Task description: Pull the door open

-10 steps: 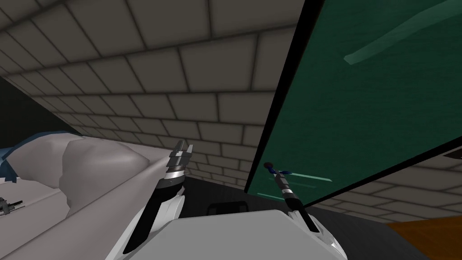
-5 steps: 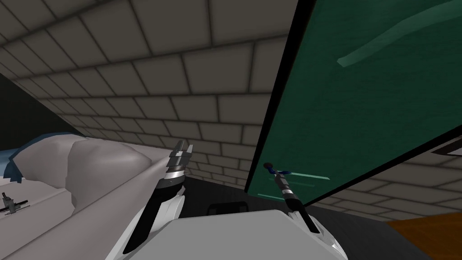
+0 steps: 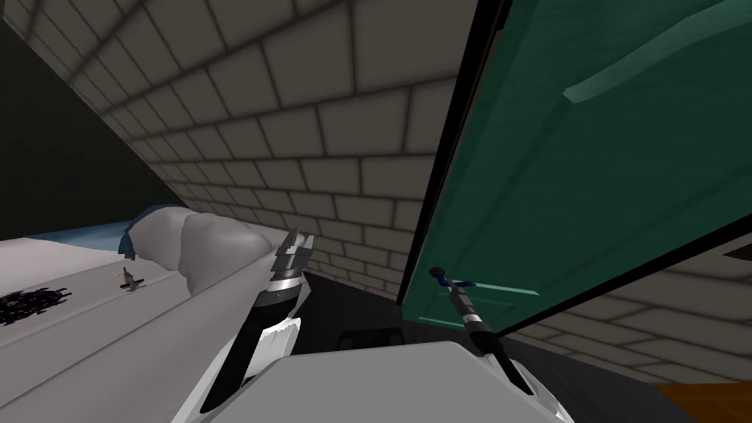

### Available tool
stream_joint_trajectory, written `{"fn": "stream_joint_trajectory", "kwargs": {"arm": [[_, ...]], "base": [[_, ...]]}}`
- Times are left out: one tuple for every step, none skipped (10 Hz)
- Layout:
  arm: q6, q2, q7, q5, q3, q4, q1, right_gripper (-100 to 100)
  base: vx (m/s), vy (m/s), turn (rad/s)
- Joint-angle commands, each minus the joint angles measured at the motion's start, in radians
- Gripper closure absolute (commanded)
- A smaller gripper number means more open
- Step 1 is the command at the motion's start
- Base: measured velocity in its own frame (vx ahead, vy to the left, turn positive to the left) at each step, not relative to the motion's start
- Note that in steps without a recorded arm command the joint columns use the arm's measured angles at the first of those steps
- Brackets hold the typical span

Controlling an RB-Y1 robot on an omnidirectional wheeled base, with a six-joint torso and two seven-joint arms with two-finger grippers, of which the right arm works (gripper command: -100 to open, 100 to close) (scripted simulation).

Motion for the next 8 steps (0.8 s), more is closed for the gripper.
{"fn": "stream_joint_trajectory", "kwargs": {"arm": [[-0.025, -0.015, -0.013, 0.004, 0.014, -0.008, 0.019, 100], [-0.038, -0.022, -0.02, 0.005, 0.023, -0.012, 0.029, 100], [-0.052, -0.031, -0.029, 0.008, 0.034, -0.017, 0.042, 100], [-0.059, -0.035, -0.033, 0.009, 0.038, -0.019, 0.048, 100], [-0.048, -0.031, -0.029, 0.008, 0.035, -0.016, 0.044, 100], [-0.078, -0.042, -0.041, 0.008, 0.048, -0.005, 0.06, 100], [-0.086, -0.045, -0.044, 0.008, 0.05, -0.003, 0.063, 100], [-0.103, -0.053, -0.05, 0.008, 0.056, 0.002, 0.07, 100]], "base": [[-0.215, -0.082, 0.163], [-0.223, -0.068, 0.144], [-0.229, -0.053, 0.164], [-0.21, -0.042, 0.117], [-0.089, -0.017, 0.016], [-0.153, -0.045, 0.192], [-0.209, -0.09, 0.16], [-0.198, -0.054, 0.129]]}}
